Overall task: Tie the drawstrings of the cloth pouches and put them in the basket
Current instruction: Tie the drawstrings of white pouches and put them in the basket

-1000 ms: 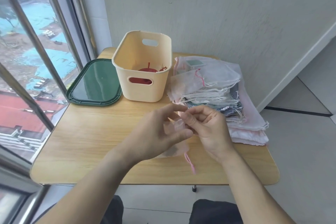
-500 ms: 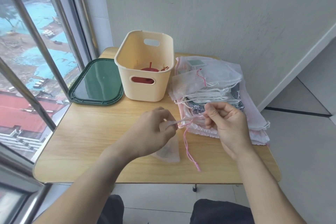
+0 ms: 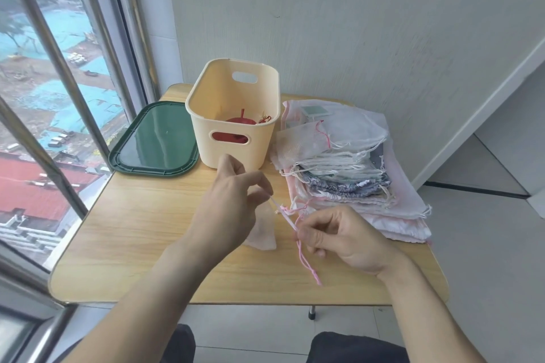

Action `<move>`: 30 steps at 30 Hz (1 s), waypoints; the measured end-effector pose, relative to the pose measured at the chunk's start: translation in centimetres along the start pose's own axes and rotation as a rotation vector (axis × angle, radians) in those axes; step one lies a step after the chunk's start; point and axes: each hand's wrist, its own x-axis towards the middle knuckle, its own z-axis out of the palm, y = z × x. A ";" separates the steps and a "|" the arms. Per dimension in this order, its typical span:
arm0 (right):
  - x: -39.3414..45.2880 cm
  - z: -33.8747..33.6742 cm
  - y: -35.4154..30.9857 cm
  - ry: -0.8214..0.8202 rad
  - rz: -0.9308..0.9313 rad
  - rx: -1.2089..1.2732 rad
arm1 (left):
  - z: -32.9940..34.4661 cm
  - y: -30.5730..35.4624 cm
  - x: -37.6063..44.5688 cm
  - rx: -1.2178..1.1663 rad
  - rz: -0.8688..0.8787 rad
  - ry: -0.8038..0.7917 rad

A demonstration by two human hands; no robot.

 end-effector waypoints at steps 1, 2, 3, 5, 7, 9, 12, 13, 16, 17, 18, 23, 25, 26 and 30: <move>0.1 0.2 -0.1 -0.002 -0.020 0.021 | 0.0 0.1 0.0 -0.004 0.000 0.030; 0.1 0.3 -0.2 0.001 -0.044 0.057 | 0.0 0.2 0.0 -0.014 -0.003 0.057; 0.2 0.4 -0.3 0.008 -0.069 0.094 | -0.1 0.4 0.0 -0.036 -0.011 0.073; 0.2 0.6 -0.5 0.009 -0.112 0.124 | -0.1 0.6 0.0 -0.117 -0.041 0.069; 0.1 0.9 -0.6 -0.013 -0.131 0.126 | -0.1 0.8 -0.1 -0.233 -0.077 0.041; 0.2 1.3 -0.6 -0.035 -0.129 0.128 | -0.2 1.1 -0.1 -0.362 -0.118 -0.018; 0.4 1.9 -0.6 -0.075 -0.133 0.082 | -0.3 1.3 0.0 -0.457 -0.128 -0.060; 0.5 2.1 -0.6 -0.091 -0.126 0.078 | -0.3 1.4 0.0 -0.447 -0.119 -0.058; 0.8 3.1 -0.4 -0.087 -0.091 0.072 | -0.2 1.1 -0.4 -0.296 -0.020 -0.023; 0.9 3.3 -0.3 -0.065 -0.081 0.062 | -0.2 1.0 -0.6 -0.233 0.032 -0.006; 0.9 3.5 -0.1 -0.039 -0.072 0.052 | -0.2 1.0 -0.7 -0.173 0.083 0.011; 1.3 3.3 0.6 0.126 -0.111 -0.028 | -0.5 0.8 -0.7 0.071 0.187 0.091; 1.4 3.2 0.7 0.255 -0.155 -0.069 | -0.6 0.9 -0.7 0.063 0.183 0.127; 1.5 3.1 0.8 0.326 -0.191 -0.104 | -0.6 0.9 -0.7 0.028 0.175 0.148; 1.4 3.3 0.9 0.531 -0.361 -0.284 | -0.5 1.1 -0.6 -0.088 0.167 0.138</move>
